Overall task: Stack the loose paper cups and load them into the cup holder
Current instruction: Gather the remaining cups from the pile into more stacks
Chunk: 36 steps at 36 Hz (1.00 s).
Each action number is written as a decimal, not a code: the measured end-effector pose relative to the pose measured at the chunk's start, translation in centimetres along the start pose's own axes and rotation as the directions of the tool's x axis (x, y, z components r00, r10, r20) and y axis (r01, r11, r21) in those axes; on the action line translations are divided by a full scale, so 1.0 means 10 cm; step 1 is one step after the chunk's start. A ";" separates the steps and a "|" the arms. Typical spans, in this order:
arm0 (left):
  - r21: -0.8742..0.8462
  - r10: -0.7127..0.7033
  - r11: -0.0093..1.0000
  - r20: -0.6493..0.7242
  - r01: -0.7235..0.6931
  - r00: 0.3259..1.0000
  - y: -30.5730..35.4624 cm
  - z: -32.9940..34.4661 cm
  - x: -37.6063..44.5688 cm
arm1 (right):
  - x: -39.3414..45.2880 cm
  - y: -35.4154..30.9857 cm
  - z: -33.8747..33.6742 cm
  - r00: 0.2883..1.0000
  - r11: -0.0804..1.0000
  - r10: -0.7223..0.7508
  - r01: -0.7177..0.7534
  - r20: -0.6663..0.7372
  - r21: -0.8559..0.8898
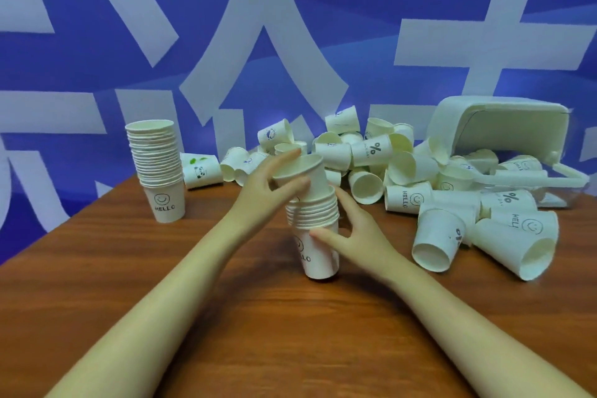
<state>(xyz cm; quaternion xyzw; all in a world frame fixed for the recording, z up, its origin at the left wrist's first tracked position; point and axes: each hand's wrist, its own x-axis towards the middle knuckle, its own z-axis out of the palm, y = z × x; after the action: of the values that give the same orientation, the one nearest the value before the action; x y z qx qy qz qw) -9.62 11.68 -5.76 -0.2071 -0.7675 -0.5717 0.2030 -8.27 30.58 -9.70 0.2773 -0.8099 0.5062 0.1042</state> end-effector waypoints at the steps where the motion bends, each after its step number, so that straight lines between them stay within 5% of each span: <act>1: 0.004 0.000 1.000 0.017 0.000 1.000 -0.01 0.01 -0.01 | 0.01 0.01 -0.01 1.000 1.000 0.003 -0.003 -0.004 -0.005; 8: -0.114 -0.091 0.988 0.125 0.105 0.988 -0.14 0.11 -0.08 | 0.04 0.03 -0.07 1.000 0.999 -0.005 0.004 -0.013 -0.044; 14: -0.064 -0.073 0.995 0.071 0.077 0.995 -0.18 0.27 -0.18 | 0.10 0.08 -0.28 0.999 0.917 -0.006 0.023 0.042 -0.399; 20: -0.039 -0.035 0.999 -0.039 0.033 0.999 -0.20 0.29 -0.20 | 0.10 -0.01 -0.73 0.929 0.905 -0.009 -0.150 -0.371 -0.398; 28: -0.030 -0.056 0.998 -0.037 0.055 0.998 -0.25 0.31 -0.20 | -0.18 0.09 -1.11 0.850 0.461 0.230 -0.524 -0.474 -0.717; 36: -0.064 -0.029 0.997 0.098 0.036 0.995 -0.17 0.41 -0.28 | -0.39 0.17 -1.08 0.734 0.366 0.479 -0.666 -0.482 -0.650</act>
<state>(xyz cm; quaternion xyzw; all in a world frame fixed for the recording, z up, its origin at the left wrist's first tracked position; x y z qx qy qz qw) -8.54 14.91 -9.68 -0.2288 -0.7605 -0.5891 0.1492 -7.21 41.93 -7.70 -0.1550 -0.9732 0.1232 0.1168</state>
